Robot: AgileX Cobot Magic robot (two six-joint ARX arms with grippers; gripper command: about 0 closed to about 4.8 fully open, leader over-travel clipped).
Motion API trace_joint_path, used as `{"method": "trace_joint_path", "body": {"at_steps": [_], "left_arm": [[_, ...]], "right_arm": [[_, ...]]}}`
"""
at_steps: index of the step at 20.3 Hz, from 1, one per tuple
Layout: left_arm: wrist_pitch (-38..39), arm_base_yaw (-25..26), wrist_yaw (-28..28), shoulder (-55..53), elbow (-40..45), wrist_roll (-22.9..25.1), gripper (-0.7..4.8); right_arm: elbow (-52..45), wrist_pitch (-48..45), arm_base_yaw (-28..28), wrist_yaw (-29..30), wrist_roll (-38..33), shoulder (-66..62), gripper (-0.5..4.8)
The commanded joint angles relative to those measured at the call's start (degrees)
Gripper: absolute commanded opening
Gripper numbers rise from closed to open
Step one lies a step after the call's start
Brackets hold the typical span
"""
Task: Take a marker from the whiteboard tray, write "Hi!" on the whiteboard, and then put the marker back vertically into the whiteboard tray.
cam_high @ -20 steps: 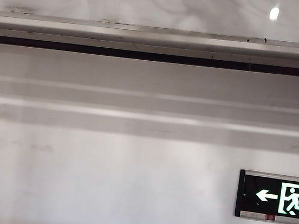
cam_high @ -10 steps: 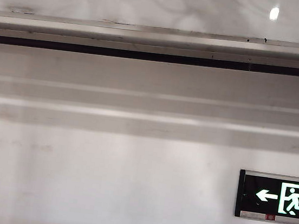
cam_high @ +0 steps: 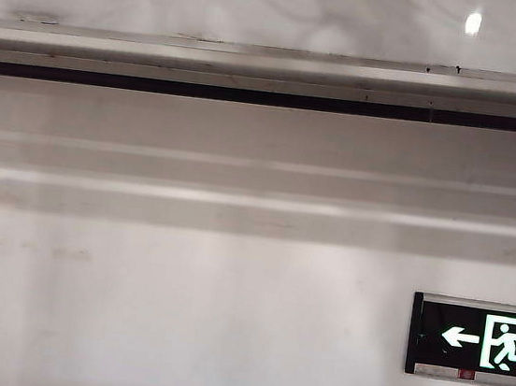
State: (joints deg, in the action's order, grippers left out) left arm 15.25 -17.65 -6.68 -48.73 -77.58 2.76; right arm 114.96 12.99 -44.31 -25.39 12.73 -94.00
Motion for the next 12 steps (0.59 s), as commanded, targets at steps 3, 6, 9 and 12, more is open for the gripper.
{"method": "trace_joint_path", "body": {"at_steps": [3,6,9,12], "left_arm": [[-0.7,0.0,-0.2,0.1,-0.2,-0.2,-0.05],[-0.7,0.0,-0.2,0.1,-0.2,-0.2,-0.05],[-0.7,0.0,-0.2,0.1,-0.2,-0.2,-0.05],[-0.7,0.0,-0.2,0.0,-0.2,-0.2,-0.05]], "right_arm": [[0.4,-1.3,0.1,-0.9,0.5,4.3,-0.01],[0.3,-1.2,2.4,0.6,1.3,4.0,-0.01],[0.3,-1.4,2.5,1.0,1.4,3.2,-0.01],[0.3,-1.4,2.6,1.1,1.4,2.5,-0.01]]}}
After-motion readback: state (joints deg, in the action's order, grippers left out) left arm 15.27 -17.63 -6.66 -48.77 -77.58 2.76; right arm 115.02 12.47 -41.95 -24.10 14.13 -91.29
